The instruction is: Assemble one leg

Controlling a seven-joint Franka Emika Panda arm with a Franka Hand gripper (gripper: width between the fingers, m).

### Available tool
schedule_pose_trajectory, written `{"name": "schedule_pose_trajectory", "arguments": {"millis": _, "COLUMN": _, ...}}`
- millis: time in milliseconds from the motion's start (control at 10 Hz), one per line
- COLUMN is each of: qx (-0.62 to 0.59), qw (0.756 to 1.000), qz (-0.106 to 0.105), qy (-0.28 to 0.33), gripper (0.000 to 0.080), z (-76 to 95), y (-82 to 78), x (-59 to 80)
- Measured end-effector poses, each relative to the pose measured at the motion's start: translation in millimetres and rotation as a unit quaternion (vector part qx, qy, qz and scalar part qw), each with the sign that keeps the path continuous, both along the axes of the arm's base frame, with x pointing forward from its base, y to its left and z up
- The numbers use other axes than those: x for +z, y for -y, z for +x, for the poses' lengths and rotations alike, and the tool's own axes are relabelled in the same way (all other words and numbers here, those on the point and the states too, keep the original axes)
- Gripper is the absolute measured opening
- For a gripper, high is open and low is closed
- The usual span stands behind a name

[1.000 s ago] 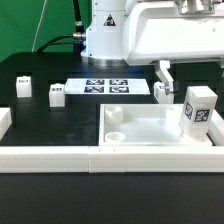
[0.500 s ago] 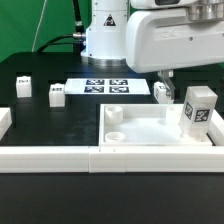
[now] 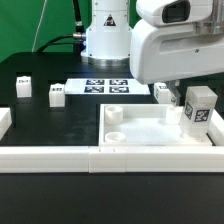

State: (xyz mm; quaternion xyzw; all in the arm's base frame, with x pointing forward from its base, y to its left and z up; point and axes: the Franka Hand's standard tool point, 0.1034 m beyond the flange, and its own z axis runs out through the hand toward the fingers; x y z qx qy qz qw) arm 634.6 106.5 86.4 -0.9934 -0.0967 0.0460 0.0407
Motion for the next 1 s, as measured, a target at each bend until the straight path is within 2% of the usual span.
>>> {"name": "schedule_pose_trajectory", "arguments": {"millis": 100, "qx": 0.0, "qw": 1.0, "qz": 0.0, "qy": 0.0, "gripper": 0.0404, "z": 0.0, "y": 0.1, "x": -0.2}}
{"name": "schedule_pose_trajectory", "arguments": {"millis": 200, "qx": 0.0, "qw": 1.0, "qz": 0.0, "qy": 0.0, "gripper": 0.0404, "z": 0.0, "y": 0.3, "x": -0.2}}
{"name": "schedule_pose_trajectory", "arguments": {"millis": 300, "qx": 0.0, "qw": 1.0, "qz": 0.0, "qy": 0.0, "gripper": 0.0289, "z": 0.1, "y": 0.7, "x": -0.2}}
{"name": "schedule_pose_trajectory", "arguments": {"millis": 500, "qx": -0.007, "qw": 1.0, "qz": 0.0, "qy": -0.001, "gripper": 0.029, "z": 0.0, "y": 0.6, "x": -0.4}}
{"name": "schedule_pose_trajectory", "arguments": {"millis": 700, "qx": -0.026, "qw": 1.0, "qz": 0.001, "qy": 0.005, "gripper": 0.029, "z": 0.1, "y": 7.3, "x": -2.1}}
{"name": "schedule_pose_trajectory", "arguments": {"millis": 1000, "qx": -0.211, "qw": 0.977, "qz": -0.003, "qy": 0.033, "gripper": 0.029, "z": -3.8, "y": 5.6, "x": -2.4}}
